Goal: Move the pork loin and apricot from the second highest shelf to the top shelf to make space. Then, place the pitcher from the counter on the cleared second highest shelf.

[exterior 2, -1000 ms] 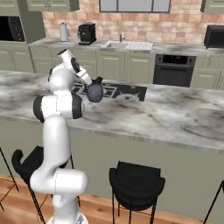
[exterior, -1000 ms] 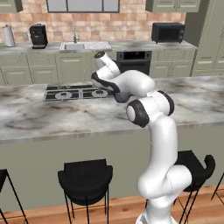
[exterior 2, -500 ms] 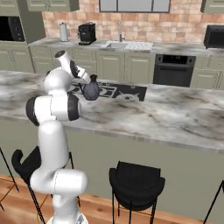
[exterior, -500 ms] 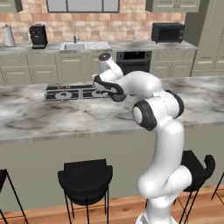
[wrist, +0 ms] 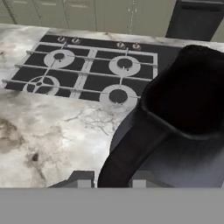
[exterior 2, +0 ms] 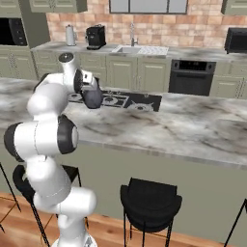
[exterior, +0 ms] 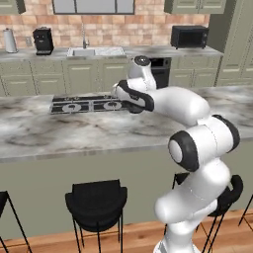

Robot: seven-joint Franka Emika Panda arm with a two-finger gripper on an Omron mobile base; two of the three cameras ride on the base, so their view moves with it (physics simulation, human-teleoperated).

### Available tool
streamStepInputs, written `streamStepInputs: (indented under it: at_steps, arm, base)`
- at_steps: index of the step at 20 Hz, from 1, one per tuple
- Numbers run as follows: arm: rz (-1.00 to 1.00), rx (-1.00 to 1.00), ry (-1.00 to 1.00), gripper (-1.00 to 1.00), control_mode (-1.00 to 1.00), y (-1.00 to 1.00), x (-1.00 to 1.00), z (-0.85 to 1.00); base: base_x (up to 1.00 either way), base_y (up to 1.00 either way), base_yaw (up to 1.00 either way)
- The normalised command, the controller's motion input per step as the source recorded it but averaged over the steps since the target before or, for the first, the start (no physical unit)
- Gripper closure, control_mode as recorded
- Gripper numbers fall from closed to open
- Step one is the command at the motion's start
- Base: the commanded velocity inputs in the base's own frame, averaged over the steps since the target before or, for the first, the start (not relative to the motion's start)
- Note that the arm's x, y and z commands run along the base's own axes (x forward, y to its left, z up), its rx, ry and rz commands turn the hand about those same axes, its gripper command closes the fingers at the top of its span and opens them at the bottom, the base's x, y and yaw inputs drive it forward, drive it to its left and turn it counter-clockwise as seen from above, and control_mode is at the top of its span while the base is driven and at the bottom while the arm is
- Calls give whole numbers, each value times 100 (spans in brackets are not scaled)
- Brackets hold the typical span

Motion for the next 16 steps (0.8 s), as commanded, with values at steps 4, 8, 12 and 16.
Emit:
streamStepInputs:
  at_steps: [4, 8, 12, 16]
  arm:
    - [17, 1, -6, 100, -100, -32, -100, 49]
    - [11, 0, -1, 100, -100, -48, -100, 1]
    - [5, 0, 0, 100, -100, -32, -84, 13]
    - [6, 0, 0, 100, -100, -3, -40, 15]
  base:
    - [0, 0, 0]
    - [0, 0, 0]
    - [0, 0, 0]
    - [0, 0, 0]
